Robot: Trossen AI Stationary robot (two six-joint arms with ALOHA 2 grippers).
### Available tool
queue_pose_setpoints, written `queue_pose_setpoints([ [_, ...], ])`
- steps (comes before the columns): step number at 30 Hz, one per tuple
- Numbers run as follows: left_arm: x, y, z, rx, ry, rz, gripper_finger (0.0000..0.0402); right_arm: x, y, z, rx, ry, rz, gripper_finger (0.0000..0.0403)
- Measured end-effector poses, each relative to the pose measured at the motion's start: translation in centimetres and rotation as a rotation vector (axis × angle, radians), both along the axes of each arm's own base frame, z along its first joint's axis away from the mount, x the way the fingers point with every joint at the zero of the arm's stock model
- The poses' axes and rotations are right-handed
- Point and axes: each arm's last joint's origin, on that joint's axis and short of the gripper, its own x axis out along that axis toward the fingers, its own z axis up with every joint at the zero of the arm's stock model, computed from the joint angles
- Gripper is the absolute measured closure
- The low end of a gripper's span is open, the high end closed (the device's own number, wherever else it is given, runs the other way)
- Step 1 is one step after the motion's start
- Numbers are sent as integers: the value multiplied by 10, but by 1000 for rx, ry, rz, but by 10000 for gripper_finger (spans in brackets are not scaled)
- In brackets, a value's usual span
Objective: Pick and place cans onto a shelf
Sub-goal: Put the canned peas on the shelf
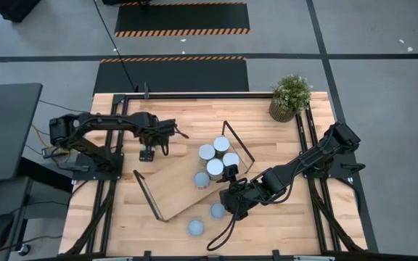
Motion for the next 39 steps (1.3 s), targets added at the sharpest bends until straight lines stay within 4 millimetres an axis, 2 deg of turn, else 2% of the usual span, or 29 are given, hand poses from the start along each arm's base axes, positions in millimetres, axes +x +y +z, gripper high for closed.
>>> queue_pose_setpoints([
  [5,-6,-2,-11,73,38,-20,22,1,1,1,-7,-12,17,53],
  [12,1,-1,-14,48,-50,2,28,1,1,1,-5,-15,17,53],
  [15,1,-1,-14,52,-56,3,48,1,1,1,-5,-15,18,53],
  [22,2,-1,-14,64,-59,10,136,1,1,1,-6,-15,18,53],
  [25,2,0,-10,62,-50,14,139,0,0,6,-3,-33,13,53],
  [30,15,0,21,82,-108,25,139,-9,-6,33,45,-131,-2,53],
  [34,31,-11,65,157,-239,-21,126,-12,-19,51,112,-200,-62,53],
  [39,47,-39,123,315,-440,-138,129,-8,-45,70,167,-291,-127,53],
])
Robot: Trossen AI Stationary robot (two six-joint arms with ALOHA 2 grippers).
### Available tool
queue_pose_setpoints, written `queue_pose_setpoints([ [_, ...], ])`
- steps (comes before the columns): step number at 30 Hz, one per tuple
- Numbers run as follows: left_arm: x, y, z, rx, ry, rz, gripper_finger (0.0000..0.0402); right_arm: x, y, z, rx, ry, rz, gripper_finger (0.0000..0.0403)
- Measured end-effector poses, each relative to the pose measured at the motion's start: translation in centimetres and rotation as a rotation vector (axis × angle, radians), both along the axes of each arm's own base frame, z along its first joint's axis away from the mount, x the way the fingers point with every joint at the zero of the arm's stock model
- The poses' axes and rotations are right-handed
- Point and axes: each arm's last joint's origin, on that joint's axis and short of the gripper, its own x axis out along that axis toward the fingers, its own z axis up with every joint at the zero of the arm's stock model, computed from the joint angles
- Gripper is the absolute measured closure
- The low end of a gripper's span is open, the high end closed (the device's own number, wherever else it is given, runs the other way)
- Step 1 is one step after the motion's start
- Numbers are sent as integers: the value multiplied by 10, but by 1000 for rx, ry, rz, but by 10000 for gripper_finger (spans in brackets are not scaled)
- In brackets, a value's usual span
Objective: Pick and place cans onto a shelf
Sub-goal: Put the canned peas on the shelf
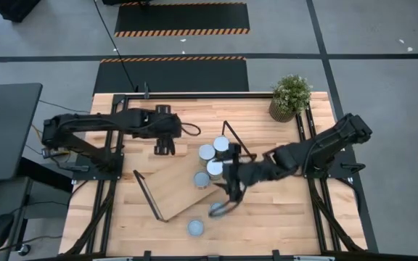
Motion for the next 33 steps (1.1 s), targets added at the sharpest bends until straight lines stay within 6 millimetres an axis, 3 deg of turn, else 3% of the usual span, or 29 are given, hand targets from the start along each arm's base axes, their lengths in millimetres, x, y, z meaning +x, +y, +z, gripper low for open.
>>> queue_pose_setpoints([
  [4,8,-30,30,147,-154,-114,131,4,-21,15,48,-78,11,53],
  [7,12,-53,41,247,-248,-199,130,9,-35,19,57,-114,7,53],
  [15,16,-100,54,410,-397,-304,129,3,-67,-1,108,-291,9,53],
  [22,21,-121,53,520,-416,-336,128,-16,-90,-23,245,-501,11,53],
  [33,38,-131,64,684,-435,-504,128,-18,-127,-24,433,-616,118,47],
])
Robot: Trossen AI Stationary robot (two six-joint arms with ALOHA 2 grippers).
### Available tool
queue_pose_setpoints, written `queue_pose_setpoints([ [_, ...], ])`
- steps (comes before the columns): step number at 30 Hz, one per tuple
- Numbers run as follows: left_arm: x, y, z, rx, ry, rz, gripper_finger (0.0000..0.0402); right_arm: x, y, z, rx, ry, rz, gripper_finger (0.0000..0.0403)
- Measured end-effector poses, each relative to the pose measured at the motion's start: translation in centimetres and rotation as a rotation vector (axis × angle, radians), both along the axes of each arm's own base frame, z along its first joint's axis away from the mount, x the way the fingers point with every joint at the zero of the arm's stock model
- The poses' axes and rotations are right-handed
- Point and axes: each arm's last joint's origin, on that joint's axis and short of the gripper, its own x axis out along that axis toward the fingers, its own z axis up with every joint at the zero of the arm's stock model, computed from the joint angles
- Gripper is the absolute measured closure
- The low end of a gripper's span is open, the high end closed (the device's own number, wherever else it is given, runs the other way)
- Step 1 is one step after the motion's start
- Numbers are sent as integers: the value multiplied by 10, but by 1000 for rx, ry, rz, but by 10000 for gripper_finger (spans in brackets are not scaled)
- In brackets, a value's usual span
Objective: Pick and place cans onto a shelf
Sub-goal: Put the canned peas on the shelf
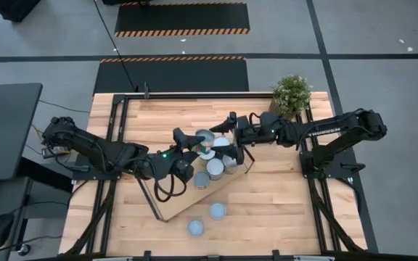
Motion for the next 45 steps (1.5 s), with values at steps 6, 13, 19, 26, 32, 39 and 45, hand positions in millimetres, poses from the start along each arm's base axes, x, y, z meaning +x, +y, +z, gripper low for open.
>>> queue_pose_setpoints([
  [6,3,-2,8,38,-34,-54,127,-2,-4,11,-8,-120,50,36],
  [13,6,0,12,42,-61,-127,127,-3,-3,15,-57,-167,95,46],
  [19,11,13,13,25,-61,-180,127,-3,-1,17,-68,-189,111,74],
  [26,14,22,13,9,-62,-185,127,-3,-1,17,-69,-187,120,100],
  [32,15,19,11,-43,-90,-146,98,-3,0,16,-78,-180,126,104],
  [39,10,8,12,-42,-111,-102,20,-5,0,20,-80,-166,162,105],
  [45,2,-7,18,-90,-163,-116,8,-14,0,29,-136,-116,127,105],
])
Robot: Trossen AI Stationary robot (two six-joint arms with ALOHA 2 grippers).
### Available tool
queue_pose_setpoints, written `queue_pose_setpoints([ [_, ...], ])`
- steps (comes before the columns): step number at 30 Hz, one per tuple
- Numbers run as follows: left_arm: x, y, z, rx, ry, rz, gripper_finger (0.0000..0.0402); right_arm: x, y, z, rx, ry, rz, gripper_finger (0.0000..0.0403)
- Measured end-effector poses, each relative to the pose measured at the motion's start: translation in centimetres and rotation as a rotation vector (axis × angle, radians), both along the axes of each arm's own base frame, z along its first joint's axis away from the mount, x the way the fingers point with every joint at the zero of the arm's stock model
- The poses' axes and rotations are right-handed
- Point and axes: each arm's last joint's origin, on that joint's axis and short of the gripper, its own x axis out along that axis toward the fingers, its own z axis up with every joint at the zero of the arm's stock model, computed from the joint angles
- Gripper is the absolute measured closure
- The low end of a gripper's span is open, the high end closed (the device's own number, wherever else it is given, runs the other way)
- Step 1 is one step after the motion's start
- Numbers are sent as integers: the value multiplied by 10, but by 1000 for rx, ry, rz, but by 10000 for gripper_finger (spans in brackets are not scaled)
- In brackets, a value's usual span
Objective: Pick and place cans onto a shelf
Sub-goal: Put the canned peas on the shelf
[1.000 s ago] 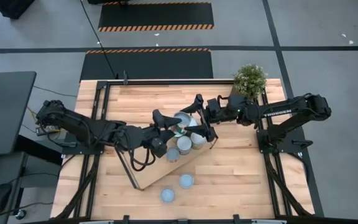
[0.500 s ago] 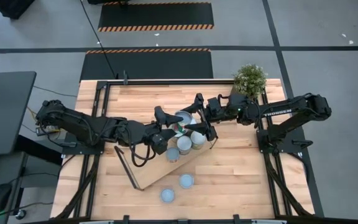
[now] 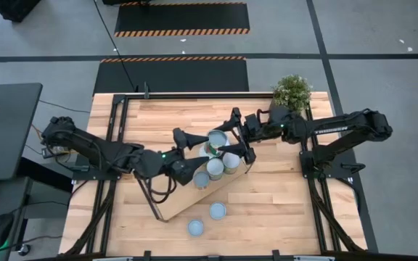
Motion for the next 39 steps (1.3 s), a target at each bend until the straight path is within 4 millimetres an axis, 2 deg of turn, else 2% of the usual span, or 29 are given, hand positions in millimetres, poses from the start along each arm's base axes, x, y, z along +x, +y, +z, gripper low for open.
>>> queue_pose_setpoints([
  [4,-7,-3,3,-126,-51,12,9,-11,0,7,-73,6,-66,105],
  [9,-17,12,6,-449,-145,78,10,-17,12,4,-201,66,-139,104],
  [13,-12,29,-5,-688,-104,94,10,-15,28,2,-332,52,-164,104],
  [16,-5,37,-12,-784,-61,62,10,-14,39,0,-390,43,-190,104],
  [26,16,45,-29,-818,27,17,10,-5,46,-8,-421,49,-219,103],
  [34,18,44,-23,-826,-11,-47,21,4,47,-17,-424,81,-233,103],
  [39,21,47,-28,-821,14,-28,43,5,47,-17,-420,68,-237,103],
])
